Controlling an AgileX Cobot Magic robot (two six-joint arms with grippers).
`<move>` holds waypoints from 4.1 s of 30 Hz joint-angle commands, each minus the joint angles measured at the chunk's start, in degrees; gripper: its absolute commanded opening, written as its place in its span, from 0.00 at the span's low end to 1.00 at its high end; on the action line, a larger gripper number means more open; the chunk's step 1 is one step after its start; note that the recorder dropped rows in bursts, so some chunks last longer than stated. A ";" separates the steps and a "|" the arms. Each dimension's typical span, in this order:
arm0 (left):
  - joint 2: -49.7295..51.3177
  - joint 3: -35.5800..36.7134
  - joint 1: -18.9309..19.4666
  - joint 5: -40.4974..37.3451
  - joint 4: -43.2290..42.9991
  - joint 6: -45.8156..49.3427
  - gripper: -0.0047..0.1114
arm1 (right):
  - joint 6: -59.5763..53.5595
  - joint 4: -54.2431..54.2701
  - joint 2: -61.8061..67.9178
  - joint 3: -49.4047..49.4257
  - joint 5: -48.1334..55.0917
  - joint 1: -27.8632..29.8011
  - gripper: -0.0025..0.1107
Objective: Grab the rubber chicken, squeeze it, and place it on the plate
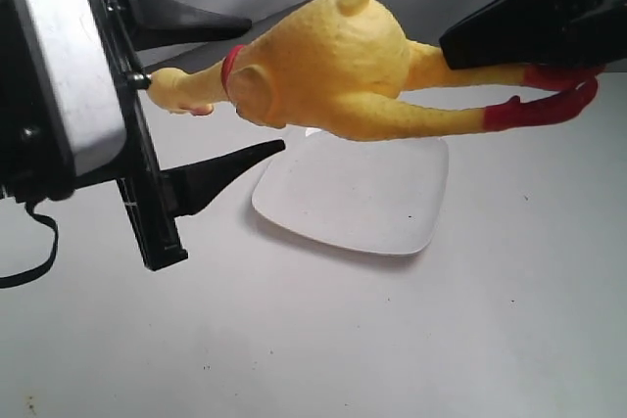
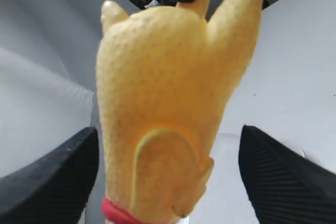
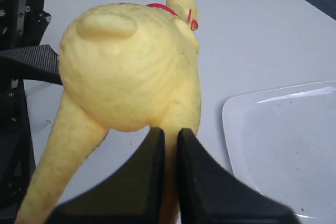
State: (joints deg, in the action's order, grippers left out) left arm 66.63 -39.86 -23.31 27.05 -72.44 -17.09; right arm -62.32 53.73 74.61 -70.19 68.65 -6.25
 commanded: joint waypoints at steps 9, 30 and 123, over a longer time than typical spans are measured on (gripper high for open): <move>8.03 -0.43 -0.30 1.51 15.35 13.34 0.61 | 1.01 3.65 -0.21 0.09 1.08 0.00 0.02; 8.16 -0.43 -0.30 9.29 16.41 18.20 0.28 | 1.13 5.72 -0.21 0.09 1.31 -3.11 0.02; 8.16 -0.43 -0.30 -0.09 16.28 -0.85 0.61 | 1.30 5.14 -0.21 0.09 1.31 -3.11 0.02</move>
State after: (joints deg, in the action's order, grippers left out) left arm 74.77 -40.06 -23.31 28.01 -56.88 -17.00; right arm -60.64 56.66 74.61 -70.19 70.21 -9.25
